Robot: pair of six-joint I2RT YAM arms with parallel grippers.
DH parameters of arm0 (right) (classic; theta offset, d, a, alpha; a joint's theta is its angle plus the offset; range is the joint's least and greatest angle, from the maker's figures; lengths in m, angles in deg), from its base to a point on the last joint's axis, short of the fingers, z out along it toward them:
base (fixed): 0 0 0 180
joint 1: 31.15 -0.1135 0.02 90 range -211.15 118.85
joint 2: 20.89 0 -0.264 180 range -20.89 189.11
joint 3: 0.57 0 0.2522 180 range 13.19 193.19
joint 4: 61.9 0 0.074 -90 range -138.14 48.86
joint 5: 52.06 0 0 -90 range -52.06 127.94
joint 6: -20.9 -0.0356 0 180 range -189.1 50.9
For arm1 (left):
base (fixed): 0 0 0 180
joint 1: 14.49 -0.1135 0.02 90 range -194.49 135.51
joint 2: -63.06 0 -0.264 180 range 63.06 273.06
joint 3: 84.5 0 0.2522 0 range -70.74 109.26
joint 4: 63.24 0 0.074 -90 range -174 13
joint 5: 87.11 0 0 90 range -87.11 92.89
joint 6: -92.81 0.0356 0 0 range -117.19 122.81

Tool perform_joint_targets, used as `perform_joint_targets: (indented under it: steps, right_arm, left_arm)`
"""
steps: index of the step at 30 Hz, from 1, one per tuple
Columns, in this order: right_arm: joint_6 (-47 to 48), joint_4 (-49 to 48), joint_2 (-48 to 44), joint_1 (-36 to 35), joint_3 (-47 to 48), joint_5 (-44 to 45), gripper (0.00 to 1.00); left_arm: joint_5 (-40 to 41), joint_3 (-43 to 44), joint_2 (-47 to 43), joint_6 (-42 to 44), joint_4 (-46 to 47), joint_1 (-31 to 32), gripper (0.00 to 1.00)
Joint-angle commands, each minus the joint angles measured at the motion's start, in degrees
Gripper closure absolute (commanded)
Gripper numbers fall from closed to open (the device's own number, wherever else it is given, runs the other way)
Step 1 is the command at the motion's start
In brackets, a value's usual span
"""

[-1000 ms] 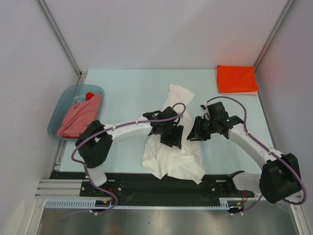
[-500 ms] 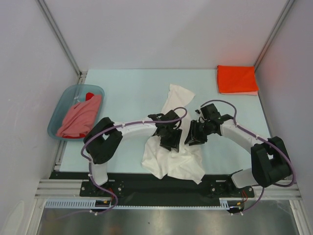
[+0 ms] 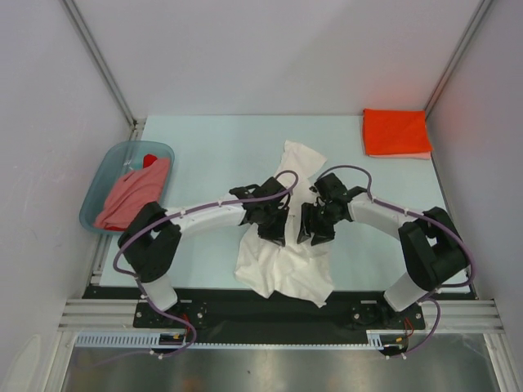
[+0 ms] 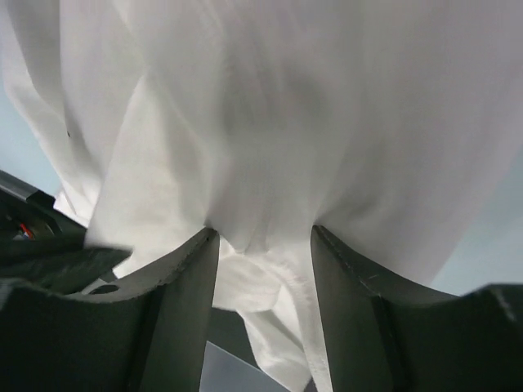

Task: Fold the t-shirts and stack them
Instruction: Flatten the tshirt out

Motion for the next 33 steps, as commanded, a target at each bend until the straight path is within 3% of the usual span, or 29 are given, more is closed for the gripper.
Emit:
perform_joint_targets:
  steps: [1, 8, 14, 15, 18, 21, 29, 32, 33]
  right_arm:
    - [-0.31, -0.09, 3.0, -1.41, 4.52, 5.27, 0.46]
    - [-0.3, -0.7, 5.57, -4.76, 9.01, 7.83, 0.48]
    - [-1.28, -1.32, 6.0, -4.85, 9.01, 7.14, 0.65]
    - [-1.45, -1.93, 5.92, -4.85, 8.75, 6.6, 0.77]
    - [-1.81, -1.42, 5.57, -4.76, 8.74, 7.82, 1.0]
    - [-1.46, -0.27, 4.08, -4.76, 8.83, 8.97, 1.0]
    - [-1.63, -0.09, 2.31, -4.58, 7.61, 8.27, 1.0]
    - [-1.89, -0.44, 1.87, -4.41, 7.16, 8.53, 1.0]
    - [-1.98, -0.27, 1.7, -4.32, 7.16, 8.97, 1.0]
  left_arm:
    - [2.53, 1.55, -6.59, 2.94, -2.53, -0.65, 1.0]
    - [-0.89, 1.55, -6.16, 2.94, -0.69, -0.83, 1.0]
    - [-1.42, 1.55, -4.93, 3.29, -0.42, -1.0, 0.99]
    - [-1.42, 1.47, -4.84, 3.29, -0.42, -1.0, 0.97]
    - [-2.21, 1.03, -4.75, 3.38, 0.1, -1.44, 0.88]
    - [-2.82, 0.06, -5.02, 3.29, 1.24, -2.06, 0.83]
    - [-5.55, -1.61, -4.23, 2.42, 3.27, -2.76, 0.82]
    - [-5.81, -2.22, -4.31, 2.33, 3.71, -2.67, 1.0]
    - [-5.81, -2.22, -4.14, 2.42, 3.36, -2.67, 1.0]
